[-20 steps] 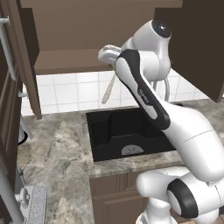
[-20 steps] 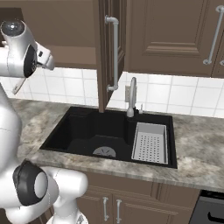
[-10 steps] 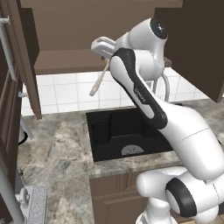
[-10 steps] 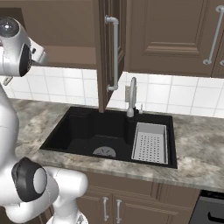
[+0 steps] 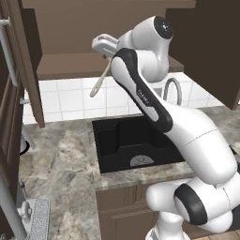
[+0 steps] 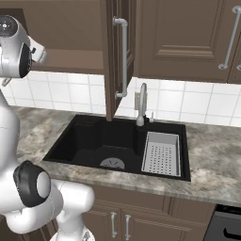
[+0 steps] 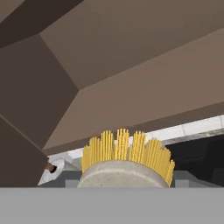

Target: Pick up the dish brush and dish brush from the sink, and place them back in the cabinet, and close the cabinet doors.

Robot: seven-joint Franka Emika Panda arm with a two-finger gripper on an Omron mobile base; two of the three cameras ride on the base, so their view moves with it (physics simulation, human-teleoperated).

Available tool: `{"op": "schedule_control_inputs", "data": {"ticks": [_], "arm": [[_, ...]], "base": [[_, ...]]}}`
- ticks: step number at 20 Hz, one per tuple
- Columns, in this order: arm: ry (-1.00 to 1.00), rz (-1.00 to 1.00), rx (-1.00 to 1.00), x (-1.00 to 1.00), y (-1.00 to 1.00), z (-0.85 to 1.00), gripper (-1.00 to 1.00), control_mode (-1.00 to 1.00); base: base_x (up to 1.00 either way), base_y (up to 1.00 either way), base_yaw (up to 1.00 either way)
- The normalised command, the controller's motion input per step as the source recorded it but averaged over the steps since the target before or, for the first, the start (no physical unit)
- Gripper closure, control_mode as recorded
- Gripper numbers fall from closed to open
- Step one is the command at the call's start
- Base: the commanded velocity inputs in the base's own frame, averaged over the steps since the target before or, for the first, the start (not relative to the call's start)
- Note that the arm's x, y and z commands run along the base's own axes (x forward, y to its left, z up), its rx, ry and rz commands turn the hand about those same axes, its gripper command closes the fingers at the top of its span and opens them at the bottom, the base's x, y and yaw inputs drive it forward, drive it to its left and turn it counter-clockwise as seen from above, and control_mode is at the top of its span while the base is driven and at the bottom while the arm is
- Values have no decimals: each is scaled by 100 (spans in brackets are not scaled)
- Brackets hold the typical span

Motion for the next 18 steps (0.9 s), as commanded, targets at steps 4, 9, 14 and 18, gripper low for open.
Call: {"op": "schedule_control_inputs", "data": {"ticks": [4,9,14,18], "arm": [[-8,0,0,19,11,0,100,-100],[-12,0,0,20,9,0,100,-100],[-10,0,0,22,9,0,100,-100],[-1,0,1,26,8,0,100,-100]], "base": [[0,0,0],[0,0,0],[0,0,0],[0,0,0]]}}
